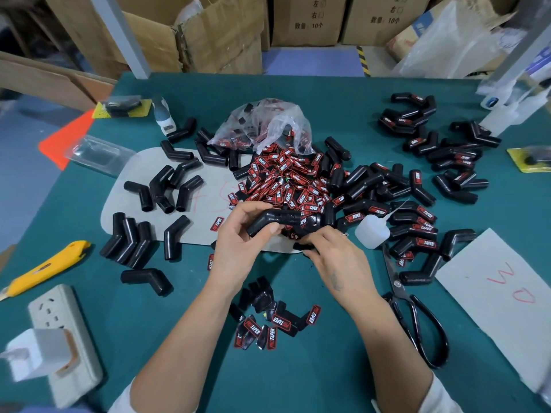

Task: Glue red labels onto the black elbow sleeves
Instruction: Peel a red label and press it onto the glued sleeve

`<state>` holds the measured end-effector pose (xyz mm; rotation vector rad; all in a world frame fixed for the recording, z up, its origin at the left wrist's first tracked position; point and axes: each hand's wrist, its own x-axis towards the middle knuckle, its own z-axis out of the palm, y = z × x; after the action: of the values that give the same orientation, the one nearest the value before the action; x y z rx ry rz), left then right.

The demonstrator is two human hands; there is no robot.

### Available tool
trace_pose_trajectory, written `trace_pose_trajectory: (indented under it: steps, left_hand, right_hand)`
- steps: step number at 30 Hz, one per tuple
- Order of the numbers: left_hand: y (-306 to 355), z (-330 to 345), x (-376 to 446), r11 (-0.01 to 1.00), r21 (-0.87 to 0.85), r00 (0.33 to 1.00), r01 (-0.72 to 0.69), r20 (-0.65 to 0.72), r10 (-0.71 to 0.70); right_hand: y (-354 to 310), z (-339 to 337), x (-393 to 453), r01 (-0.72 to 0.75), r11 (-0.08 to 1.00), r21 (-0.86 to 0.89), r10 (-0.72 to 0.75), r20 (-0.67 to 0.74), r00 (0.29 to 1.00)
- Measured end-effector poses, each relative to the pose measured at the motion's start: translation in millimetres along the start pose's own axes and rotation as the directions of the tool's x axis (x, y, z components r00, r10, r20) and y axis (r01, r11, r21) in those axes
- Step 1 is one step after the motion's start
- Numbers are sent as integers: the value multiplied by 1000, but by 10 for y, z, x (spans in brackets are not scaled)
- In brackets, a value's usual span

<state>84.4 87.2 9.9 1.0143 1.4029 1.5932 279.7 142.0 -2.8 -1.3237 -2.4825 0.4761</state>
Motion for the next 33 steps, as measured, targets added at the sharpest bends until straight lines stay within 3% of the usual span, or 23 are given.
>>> trace_pose_trajectory:
  steps: [5,7,8,11,13,17,21,26,33]
  left_hand:
    - [-38,-33,11,999,10,999,33,-13,-33]
    - [-43,-35,11,1000,-11,1000,26,-5,-26]
    - [-49,-34,13,999,-31,1000,21,-1,-21]
    - [-64,-32,22,998,-65,1000,17,-18,-18]
    - [-65,-33,28,997,-75,999,18,-25,-20]
    - [-83,-50,39,998,-52,1000,27,0,-27]
    - [-50,-58,46,1000,-12,1000,0,13,0]
    - [-86,-61,40,999,-44,1000,-6,25,7]
    - [-92,-83,40,995,-101,998,19,61,-13]
  right_hand:
    - [0,-36,-10,-36,998,45,37,-40,999]
    - [11,-8,-20,-101,971,216,111,-37,993]
    - [10,0,-16,-154,913,377,171,-11,985]
    - [-7,-46,13,-299,579,759,282,157,946]
    - [-4,-80,17,-307,447,840,257,208,944]
    - [-15,-116,19,-273,328,905,195,218,956]
    - [-30,-133,15,-242,258,935,167,204,965]
    - [-38,-122,8,-254,224,941,233,201,952]
    - [-58,-144,-12,-178,296,938,234,109,966]
